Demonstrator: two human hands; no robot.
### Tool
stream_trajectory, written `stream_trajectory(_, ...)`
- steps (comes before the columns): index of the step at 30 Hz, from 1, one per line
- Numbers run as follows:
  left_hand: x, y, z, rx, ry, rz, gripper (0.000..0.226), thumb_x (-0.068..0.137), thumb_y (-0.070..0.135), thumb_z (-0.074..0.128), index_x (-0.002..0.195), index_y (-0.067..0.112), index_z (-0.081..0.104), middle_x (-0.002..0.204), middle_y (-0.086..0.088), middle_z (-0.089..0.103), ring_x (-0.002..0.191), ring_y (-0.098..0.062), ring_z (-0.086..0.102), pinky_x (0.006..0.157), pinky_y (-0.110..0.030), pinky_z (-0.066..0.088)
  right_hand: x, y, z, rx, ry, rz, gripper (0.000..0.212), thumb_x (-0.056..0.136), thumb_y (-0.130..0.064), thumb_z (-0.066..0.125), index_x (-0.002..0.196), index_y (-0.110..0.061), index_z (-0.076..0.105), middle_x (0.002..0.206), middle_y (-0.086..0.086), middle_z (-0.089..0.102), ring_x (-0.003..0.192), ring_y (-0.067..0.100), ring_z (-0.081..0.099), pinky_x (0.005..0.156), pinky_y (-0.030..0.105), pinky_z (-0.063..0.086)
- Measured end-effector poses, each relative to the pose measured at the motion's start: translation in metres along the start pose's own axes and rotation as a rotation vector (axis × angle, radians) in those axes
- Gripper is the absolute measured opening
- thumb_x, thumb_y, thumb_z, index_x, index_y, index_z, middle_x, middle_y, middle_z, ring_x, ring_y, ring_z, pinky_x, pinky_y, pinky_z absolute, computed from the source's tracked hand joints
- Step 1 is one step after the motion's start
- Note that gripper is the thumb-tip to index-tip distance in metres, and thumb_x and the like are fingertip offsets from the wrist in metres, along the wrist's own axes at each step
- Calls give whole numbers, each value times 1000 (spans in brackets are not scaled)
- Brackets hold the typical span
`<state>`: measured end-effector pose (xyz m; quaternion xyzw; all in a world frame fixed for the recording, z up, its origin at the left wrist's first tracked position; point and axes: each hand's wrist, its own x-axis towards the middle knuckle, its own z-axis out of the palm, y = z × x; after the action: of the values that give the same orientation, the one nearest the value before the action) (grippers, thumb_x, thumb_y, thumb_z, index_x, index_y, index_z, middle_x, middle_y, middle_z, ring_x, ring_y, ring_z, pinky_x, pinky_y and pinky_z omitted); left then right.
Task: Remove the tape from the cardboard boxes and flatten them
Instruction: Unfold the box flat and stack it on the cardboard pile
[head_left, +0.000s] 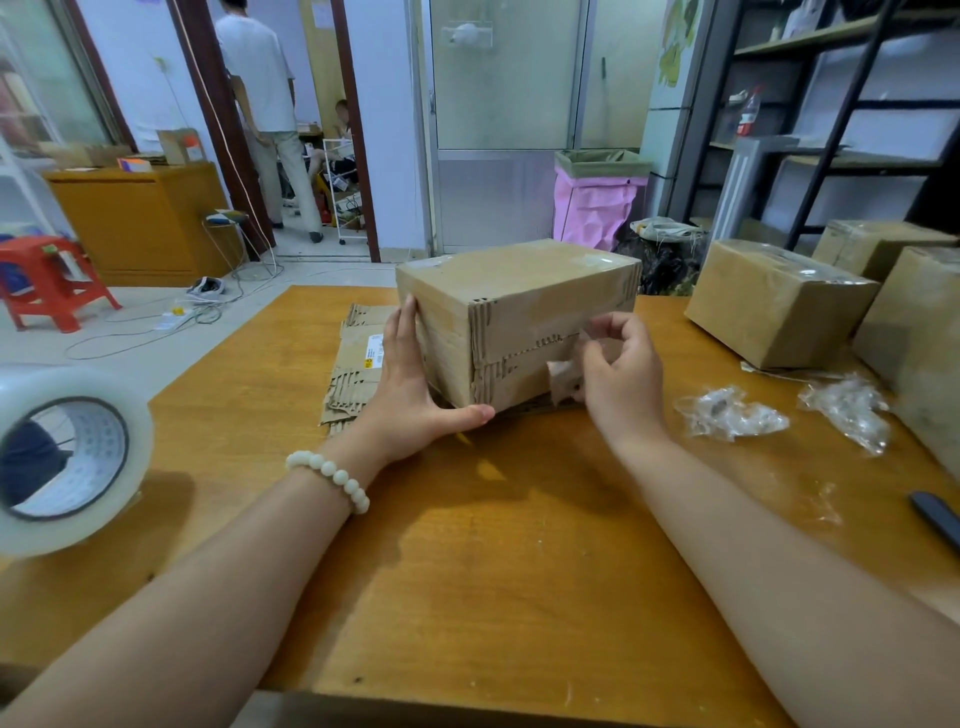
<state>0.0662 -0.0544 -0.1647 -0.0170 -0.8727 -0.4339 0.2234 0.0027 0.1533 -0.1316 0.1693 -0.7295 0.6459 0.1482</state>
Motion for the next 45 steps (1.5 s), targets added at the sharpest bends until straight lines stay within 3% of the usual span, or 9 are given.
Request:
stream_trajectory(4,1,-4,-1,-18,6,-2,132,45,83,74,131,67,-25,160,3,-10,150,-25,0,117,-59,21,-6,-7,0,194,-59,78,19,97,-4,45,91,-20,54,86,0,60,50,5,58,53,28,54)
stream_trajectory(9,1,-9,-8,-71,0,1,128,50,77,77,127,72,-25,162,-3,-9,150,-25,-2,117,-59,18,-9,-5,2,283,-199,69,8,95,-11,55,96,-19,57,92,2,66,79,11,68,68,23,56)
stream_trajectory(11,1,-10,-10,-65,4,11,123,54,67,77,122,77,-24,162,-2,-13,150,-25,-5,118,-59,16,-9,-3,3,247,-246,45,17,90,-7,61,102,-18,57,96,-1,66,87,9,68,76,23,56)
stream_trajectory(15,-2,-6,-10,-58,111,91,118,62,69,74,134,67,-20,162,-5,-6,150,-28,7,117,-59,19,-11,-2,6,117,-313,-17,20,85,-14,69,96,-26,58,96,-4,67,90,9,67,80,26,55)
stream_trajectory(20,-1,12,-9,330,458,405,88,81,62,60,146,33,9,156,-1,5,146,-25,5,116,-58,18,-11,0,5,-83,-262,-138,10,86,-27,67,83,-22,59,80,-3,63,76,11,58,66,21,47)
stream_trajectory(25,1,20,2,730,538,632,57,83,27,59,136,25,40,147,-7,28,139,-33,19,111,-65,13,-13,4,10,-168,-284,-223,30,94,-25,56,67,-21,44,69,-4,45,64,8,40,56,15,30)
stream_trajectory(33,-1,18,2,824,581,515,56,76,22,53,132,25,44,126,-1,39,121,-29,34,111,-55,8,-15,4,15,-99,-84,-326,53,77,6,61,51,-24,26,68,-7,36,61,-1,40,55,9,31)
stream_trajectory(41,-2,20,3,826,574,472,57,76,25,50,132,25,43,124,-2,37,120,-28,32,113,-48,3,-15,4,16,-156,-4,-465,51,73,4,54,56,-31,20,66,-12,32,56,7,32,49,14,27)
stream_trajectory(45,-2,19,5,846,540,460,57,77,25,49,133,25,42,125,-4,35,120,-30,32,110,-55,10,-17,4,16,-259,-48,-399,39,80,6,55,67,-26,35,74,-9,36,61,6,35,55,18,33)
